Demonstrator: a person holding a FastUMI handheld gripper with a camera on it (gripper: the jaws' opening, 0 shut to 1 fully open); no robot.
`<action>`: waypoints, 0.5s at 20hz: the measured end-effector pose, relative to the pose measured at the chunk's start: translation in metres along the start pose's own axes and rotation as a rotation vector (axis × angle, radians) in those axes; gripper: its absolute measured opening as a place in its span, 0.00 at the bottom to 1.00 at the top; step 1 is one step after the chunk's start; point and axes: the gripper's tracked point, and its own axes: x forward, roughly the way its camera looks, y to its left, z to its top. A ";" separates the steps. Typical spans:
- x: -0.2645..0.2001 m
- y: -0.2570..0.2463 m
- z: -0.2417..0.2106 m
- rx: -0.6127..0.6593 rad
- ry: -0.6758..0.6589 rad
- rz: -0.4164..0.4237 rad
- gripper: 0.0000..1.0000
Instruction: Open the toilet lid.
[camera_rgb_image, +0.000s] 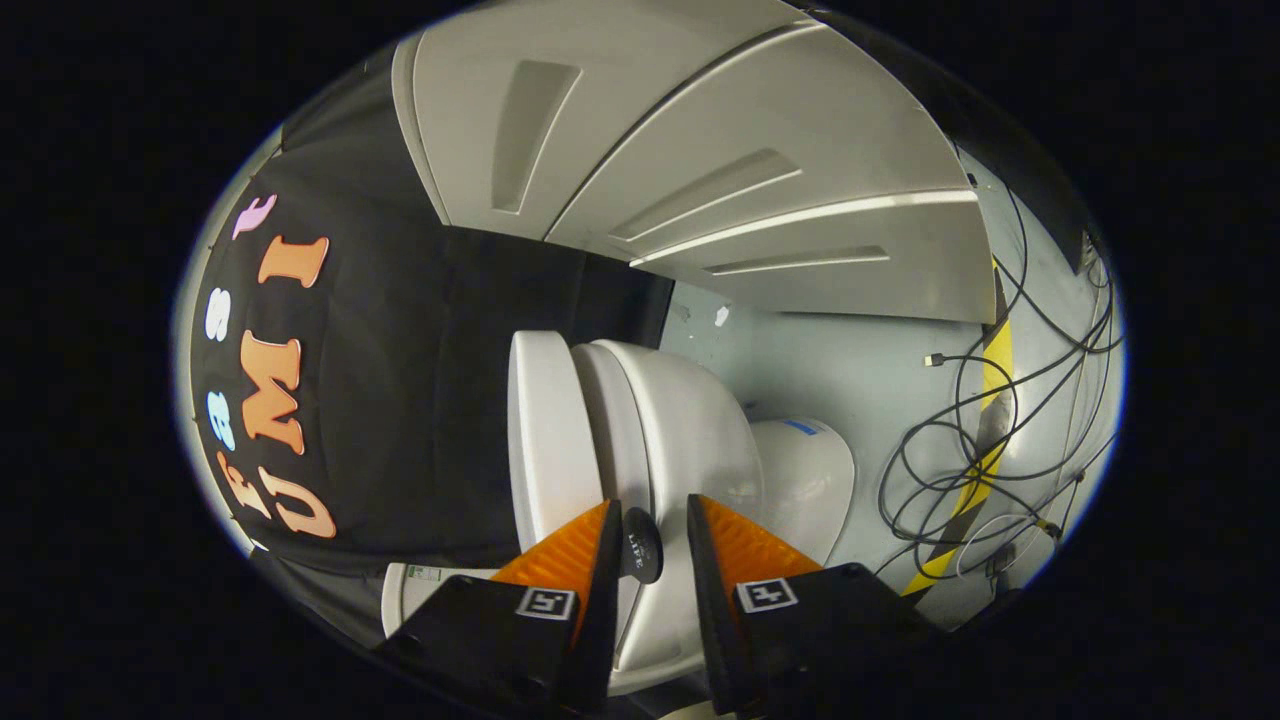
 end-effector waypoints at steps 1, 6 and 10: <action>0.004 0.003 0.000 0.000 0.013 0.012 0.43; -0.005 0.008 0.006 0.024 0.012 0.042 0.18; 0.002 0.014 0.000 0.038 0.003 0.040 0.08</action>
